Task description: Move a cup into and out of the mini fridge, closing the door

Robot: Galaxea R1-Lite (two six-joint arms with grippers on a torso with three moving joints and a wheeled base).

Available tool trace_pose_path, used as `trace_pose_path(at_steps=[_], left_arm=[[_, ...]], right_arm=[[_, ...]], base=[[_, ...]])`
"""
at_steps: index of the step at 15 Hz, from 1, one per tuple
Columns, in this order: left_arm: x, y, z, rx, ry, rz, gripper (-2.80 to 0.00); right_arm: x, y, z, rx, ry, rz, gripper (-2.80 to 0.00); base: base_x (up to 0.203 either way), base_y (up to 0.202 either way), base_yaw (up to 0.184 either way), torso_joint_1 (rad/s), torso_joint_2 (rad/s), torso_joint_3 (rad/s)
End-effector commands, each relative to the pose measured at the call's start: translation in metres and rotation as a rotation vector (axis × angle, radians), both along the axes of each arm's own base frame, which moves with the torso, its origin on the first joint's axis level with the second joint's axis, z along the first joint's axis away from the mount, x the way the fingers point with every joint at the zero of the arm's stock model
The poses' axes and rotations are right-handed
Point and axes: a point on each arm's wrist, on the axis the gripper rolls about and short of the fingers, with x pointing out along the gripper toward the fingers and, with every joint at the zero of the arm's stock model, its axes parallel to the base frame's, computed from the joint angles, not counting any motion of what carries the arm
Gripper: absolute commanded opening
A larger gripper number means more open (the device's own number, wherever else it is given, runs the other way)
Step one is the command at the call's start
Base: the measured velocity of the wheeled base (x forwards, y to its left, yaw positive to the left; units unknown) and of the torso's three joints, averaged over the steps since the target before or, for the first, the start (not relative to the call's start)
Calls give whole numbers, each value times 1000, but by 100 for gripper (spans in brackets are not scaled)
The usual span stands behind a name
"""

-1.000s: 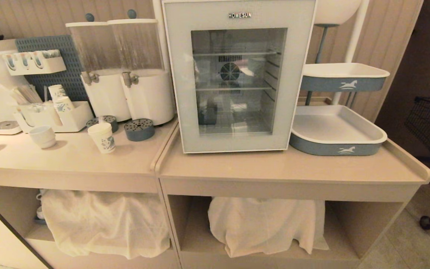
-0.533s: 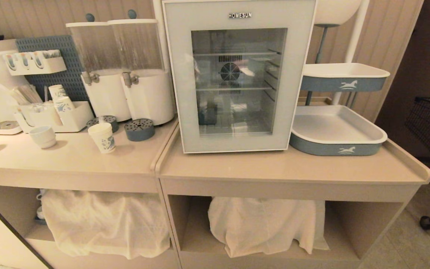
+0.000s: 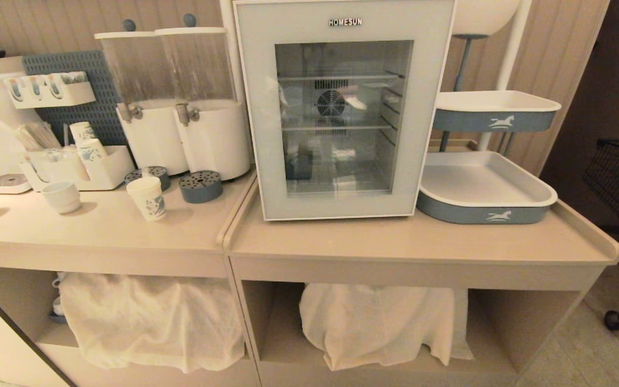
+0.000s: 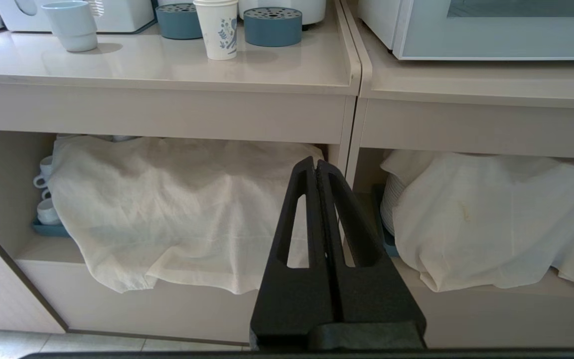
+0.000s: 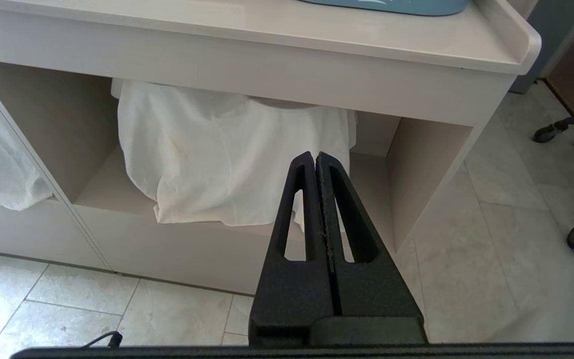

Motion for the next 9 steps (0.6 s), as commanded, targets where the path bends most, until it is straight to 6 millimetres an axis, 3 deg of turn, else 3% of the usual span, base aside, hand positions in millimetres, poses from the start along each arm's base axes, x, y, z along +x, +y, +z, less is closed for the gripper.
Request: trace_pose_path(at_steps=[1, 9], left_arm=[[2, 0, -5, 0, 19, 0, -280], [2, 0, -5, 1, 19, 0, -280]], right_arm=[[0, 0, 0, 3, 1, 0, -280], [0, 0, 0, 18, 3, -12, -280]], base=[[0, 0, 0, 0, 0, 0], [0, 0, 0, 0, 0, 0]])
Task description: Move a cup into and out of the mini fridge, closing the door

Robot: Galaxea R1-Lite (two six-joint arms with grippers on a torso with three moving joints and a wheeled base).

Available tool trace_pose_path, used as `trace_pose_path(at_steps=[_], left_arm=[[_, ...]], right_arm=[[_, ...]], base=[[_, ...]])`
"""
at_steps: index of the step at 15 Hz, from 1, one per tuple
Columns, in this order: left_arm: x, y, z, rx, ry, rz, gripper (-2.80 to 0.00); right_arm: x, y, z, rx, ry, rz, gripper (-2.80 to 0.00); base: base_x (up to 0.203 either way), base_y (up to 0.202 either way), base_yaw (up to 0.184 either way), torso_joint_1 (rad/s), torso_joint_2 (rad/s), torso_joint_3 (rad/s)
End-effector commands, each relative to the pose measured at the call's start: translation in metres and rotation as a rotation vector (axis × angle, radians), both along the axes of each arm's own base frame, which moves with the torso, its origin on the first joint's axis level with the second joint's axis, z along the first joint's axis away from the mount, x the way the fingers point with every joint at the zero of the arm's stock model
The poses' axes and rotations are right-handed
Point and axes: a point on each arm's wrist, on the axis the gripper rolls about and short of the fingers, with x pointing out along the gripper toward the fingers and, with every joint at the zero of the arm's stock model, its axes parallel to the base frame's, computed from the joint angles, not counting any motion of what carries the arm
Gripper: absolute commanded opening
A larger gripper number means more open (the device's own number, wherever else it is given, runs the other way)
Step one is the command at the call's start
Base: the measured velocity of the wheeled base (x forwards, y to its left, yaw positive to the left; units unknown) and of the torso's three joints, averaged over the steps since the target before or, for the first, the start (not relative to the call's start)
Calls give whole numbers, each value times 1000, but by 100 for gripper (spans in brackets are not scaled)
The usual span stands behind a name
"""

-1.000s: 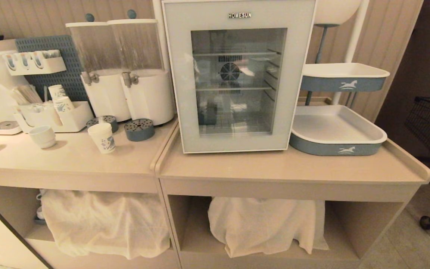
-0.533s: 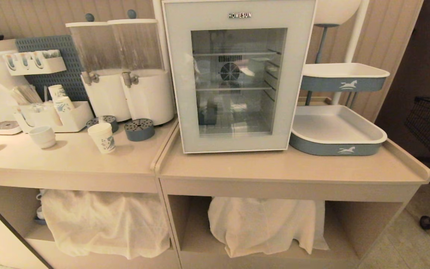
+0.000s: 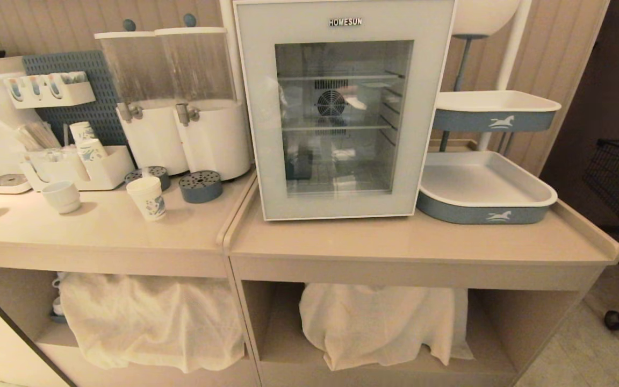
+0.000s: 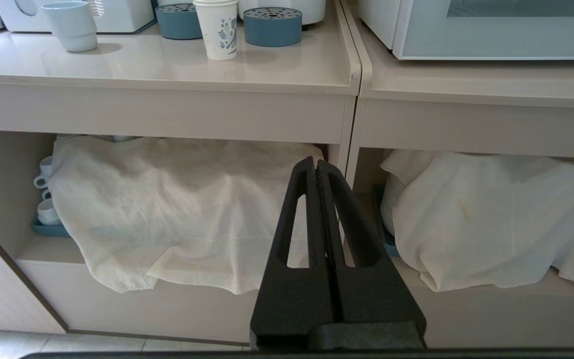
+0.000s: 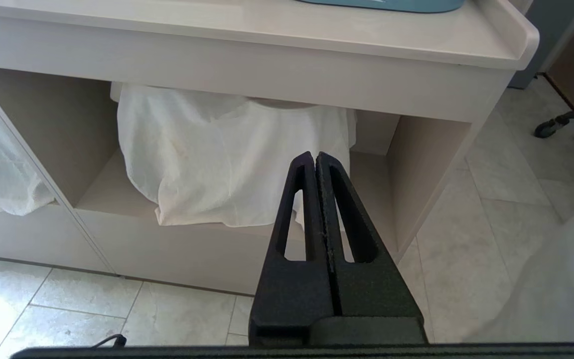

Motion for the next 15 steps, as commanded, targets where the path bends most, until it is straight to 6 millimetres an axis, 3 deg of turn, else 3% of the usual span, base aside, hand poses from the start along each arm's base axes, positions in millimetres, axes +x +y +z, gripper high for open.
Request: trace_pose_path(at_steps=[1, 15], left_arm=[[2, 0, -5, -1, 19, 0, -280], [2, 0, -5, -1, 19, 0, -280]], right_arm=[[0, 0, 0, 8, 4, -1, -280], [1, 0, -4, 30, 14, -26, -280]], base=[[0, 0, 0, 0, 0, 0], [1, 13, -1, 0, 0, 0]])
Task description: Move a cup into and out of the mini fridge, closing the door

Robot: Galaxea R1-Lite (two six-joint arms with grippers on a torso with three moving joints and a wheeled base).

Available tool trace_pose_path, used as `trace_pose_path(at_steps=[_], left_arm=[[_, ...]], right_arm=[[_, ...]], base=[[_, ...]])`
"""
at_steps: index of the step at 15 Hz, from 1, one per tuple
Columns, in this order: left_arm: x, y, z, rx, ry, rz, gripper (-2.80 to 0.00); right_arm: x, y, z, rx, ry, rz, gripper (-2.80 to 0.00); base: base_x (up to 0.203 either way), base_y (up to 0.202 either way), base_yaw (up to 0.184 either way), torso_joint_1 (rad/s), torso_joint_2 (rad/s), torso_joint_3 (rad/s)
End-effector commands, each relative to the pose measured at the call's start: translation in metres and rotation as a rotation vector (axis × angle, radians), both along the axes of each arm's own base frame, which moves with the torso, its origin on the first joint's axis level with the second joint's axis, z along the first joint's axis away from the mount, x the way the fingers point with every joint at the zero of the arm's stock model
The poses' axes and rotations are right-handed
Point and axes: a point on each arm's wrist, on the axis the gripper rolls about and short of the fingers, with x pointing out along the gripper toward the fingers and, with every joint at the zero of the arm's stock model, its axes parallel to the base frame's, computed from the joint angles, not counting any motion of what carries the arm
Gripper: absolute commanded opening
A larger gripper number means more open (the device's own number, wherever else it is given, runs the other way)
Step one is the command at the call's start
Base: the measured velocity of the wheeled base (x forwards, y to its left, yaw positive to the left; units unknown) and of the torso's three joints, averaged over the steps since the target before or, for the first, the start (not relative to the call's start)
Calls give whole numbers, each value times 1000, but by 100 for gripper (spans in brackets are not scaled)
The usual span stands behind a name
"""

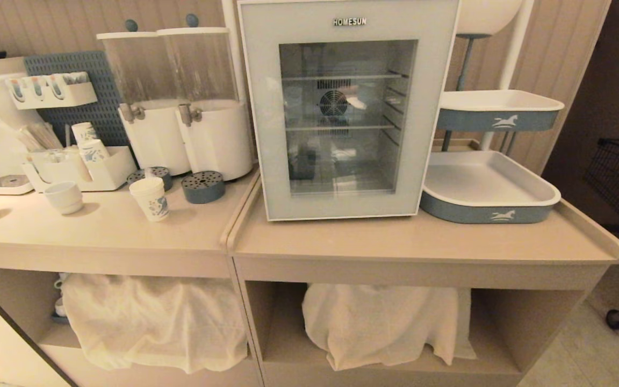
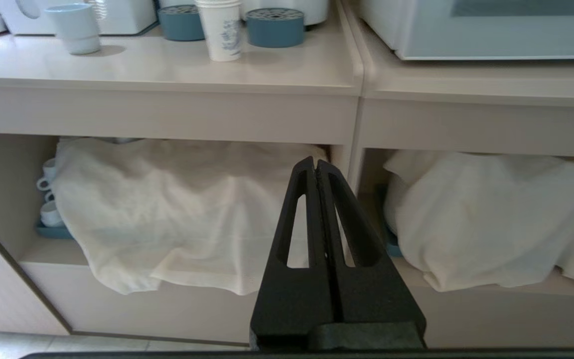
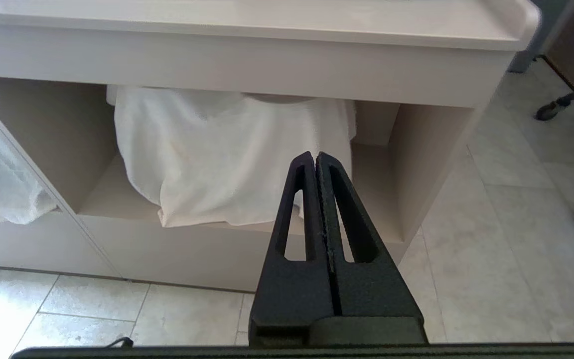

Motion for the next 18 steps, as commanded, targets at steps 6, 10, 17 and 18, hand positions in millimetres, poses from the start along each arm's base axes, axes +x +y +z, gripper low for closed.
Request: trace_pose_path(at_steps=[6, 10, 17, 18], left_arm=[[2, 0, -5, -1, 18, 0, -280], [2, 0, -5, -1, 18, 0, -280], [2, 0, -5, -1, 18, 0, -280], [2, 0, -5, -1, 18, 0, -280]], right_arm=[[0, 0, 0, 1, 4, 1, -280], [0, 0, 0, 0, 4, -1, -280], [0, 0, 0, 9, 3, -2, -280], [0, 0, 0, 9, 3, -2, -280]], base=[[0, 193, -1, 4, 3, 1], [0, 196, 1, 3, 2, 5], [0, 194, -1, 2, 2, 3], [0, 192, 1, -2, -1, 4]])
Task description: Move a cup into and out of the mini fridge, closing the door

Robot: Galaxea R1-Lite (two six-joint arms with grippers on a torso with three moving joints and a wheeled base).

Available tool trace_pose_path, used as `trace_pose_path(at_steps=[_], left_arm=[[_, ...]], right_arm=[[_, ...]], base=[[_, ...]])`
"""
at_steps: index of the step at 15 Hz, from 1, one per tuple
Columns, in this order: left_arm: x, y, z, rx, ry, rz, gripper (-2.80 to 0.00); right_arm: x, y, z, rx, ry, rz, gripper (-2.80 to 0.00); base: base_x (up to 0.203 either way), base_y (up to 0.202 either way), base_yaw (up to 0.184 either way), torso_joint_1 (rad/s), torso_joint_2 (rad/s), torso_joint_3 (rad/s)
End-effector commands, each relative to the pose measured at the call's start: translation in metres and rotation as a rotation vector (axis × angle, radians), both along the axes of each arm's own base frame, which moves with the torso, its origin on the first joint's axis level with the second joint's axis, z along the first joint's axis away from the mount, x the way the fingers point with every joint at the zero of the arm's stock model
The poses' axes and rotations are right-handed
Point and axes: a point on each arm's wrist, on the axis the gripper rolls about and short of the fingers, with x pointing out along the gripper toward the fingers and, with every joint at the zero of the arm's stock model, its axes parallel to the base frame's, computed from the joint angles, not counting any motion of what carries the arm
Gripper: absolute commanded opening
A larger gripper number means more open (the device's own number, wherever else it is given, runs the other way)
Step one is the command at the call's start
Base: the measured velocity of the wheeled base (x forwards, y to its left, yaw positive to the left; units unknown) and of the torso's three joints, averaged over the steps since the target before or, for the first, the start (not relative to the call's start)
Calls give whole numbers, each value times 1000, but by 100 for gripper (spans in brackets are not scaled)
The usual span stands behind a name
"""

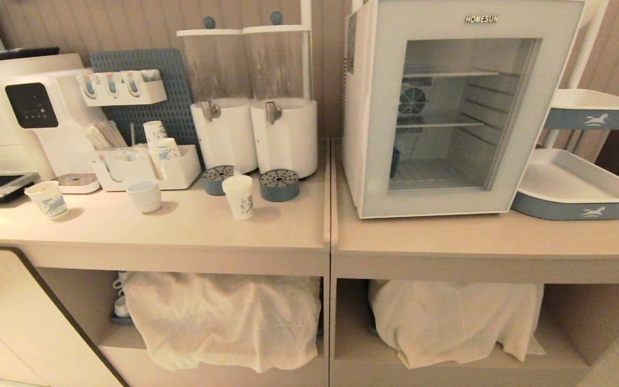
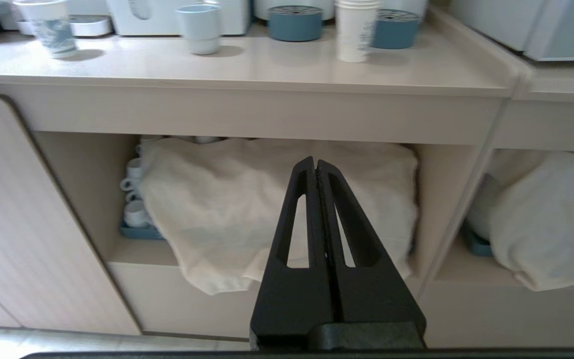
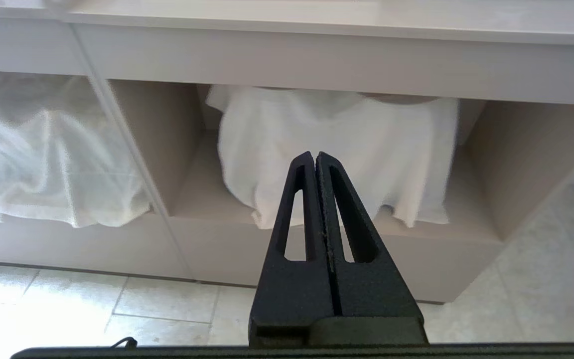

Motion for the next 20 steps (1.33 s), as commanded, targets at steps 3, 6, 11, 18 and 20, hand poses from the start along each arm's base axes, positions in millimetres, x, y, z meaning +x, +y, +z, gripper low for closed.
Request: trace_pose_path(at_steps=[3, 6, 11, 18, 20], left_arm=[[2, 0, -5, 0, 19, 1, -280], [2, 0, -5, -2, 19, 1, -280], [2, 0, -5, -2, 19, 1, -280], [2, 0, -5, -2, 19, 1, -280], [2, 0, -5, -2, 19, 1, -280]], right_arm=[[0, 0, 0, -1, 3, 1, -280], [0, 0, 0, 1, 1, 0, -280], [0, 0, 0, 2, 1, 0, -280], [0, 0, 0, 5, 1, 0, -280], [0, 0, 0, 10, 1, -1, -280]], base=[[0, 189, 0, 5, 2, 2], [0, 192, -1, -1, 1, 1], [0, 194, -1, 4, 2, 0], [0, 192, 0, 0, 3, 3], [0, 190, 1, 2, 2, 3]])
